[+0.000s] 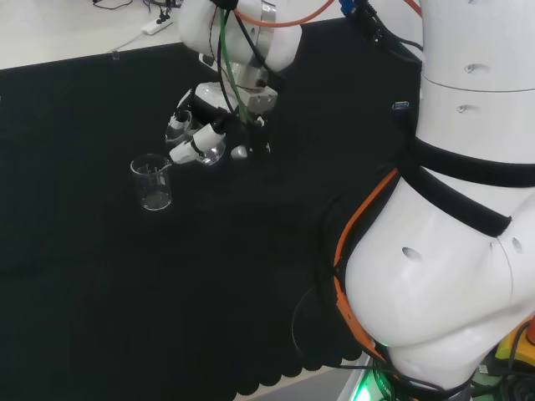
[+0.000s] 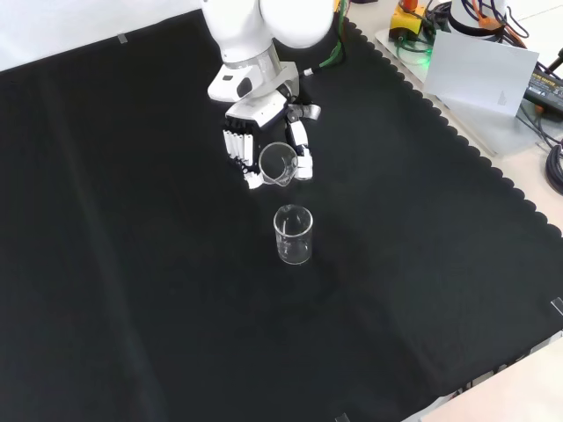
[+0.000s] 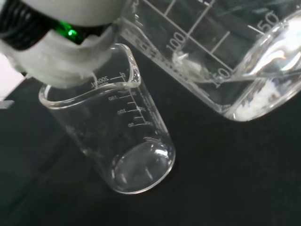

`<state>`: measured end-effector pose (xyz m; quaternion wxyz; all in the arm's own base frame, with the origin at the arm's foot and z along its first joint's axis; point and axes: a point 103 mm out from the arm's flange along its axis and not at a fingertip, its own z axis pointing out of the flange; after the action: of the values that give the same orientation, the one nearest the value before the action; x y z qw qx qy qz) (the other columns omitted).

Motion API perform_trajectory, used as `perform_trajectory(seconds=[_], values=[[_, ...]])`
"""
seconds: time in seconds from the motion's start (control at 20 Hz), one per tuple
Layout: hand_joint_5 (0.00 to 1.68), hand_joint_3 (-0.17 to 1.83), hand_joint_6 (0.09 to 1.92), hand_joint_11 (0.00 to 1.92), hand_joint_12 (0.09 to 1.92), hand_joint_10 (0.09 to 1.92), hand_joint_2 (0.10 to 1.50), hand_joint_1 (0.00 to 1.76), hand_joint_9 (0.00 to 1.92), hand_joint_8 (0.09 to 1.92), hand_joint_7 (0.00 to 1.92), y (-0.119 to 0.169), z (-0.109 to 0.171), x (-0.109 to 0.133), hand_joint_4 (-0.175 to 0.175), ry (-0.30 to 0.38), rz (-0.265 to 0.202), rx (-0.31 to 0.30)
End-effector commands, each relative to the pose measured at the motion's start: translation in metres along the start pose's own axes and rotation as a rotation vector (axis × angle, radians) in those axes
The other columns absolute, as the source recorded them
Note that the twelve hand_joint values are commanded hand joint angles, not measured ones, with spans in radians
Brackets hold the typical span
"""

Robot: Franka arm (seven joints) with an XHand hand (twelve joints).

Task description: Pour the water from the handheld beaker into the one on the table.

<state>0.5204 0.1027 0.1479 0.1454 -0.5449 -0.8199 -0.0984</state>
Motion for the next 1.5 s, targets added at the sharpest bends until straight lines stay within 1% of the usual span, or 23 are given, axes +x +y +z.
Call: perform_trajectory(seconds=[0.05, 0.25, 0.35, 0.45, 0.55, 0.9, 1.35, 1.5], values=[[1.49, 0.43, 0.16, 1.31, 0.77, 0.12, 0.71, 1.16, 1.71, 0.09, 1.77, 0.009, -0.011, 0.008, 0.175, -0.12, 0.008, 0.004], [1.49, 0.44, 0.16, 1.31, 0.77, 0.12, 0.71, 1.16, 1.71, 0.09, 1.77, 0.013, -0.014, 0.008, 0.175, -0.166, 0.025, 0.025], [1.49, 0.44, 0.16, 1.31, 0.77, 0.12, 0.71, 1.16, 1.71, 0.09, 1.77, 0.015, -0.015, 0.009, 0.175, -0.169, 0.029, 0.028], [1.49, 0.44, 0.16, 1.31, 0.77, 0.11, 0.71, 1.16, 1.7, 0.09, 1.77, 0.017, -0.015, 0.009, 0.175, -0.181, 0.025, 0.03], [1.49, 0.44, 0.16, 1.31, 0.77, 0.11, 0.71, 1.16, 1.7, 0.09, 1.77, 0.017, -0.015, 0.01, 0.174, -0.209, 0.017, 0.043], [1.49, 0.44, 0.16, 1.31, 0.77, 0.11, 0.71, 1.16, 1.7, 0.09, 1.77, 0.023, -0.009, 0.017, 0.172, -0.292, 0.012, 0.106], [1.49, 0.44, 0.16, 1.31, 0.77, 0.11, 0.71, 1.16, 1.7, 0.09, 1.77, 0.024, -0.007, 0.019, 0.166, -0.351, 0.006, 0.137], [1.49, 0.44, 0.16, 1.31, 0.77, 0.11, 0.71, 1.16, 1.7, 0.09, 1.76, 0.025, -0.008, 0.019, 0.164, -0.358, 0.003, 0.149]])
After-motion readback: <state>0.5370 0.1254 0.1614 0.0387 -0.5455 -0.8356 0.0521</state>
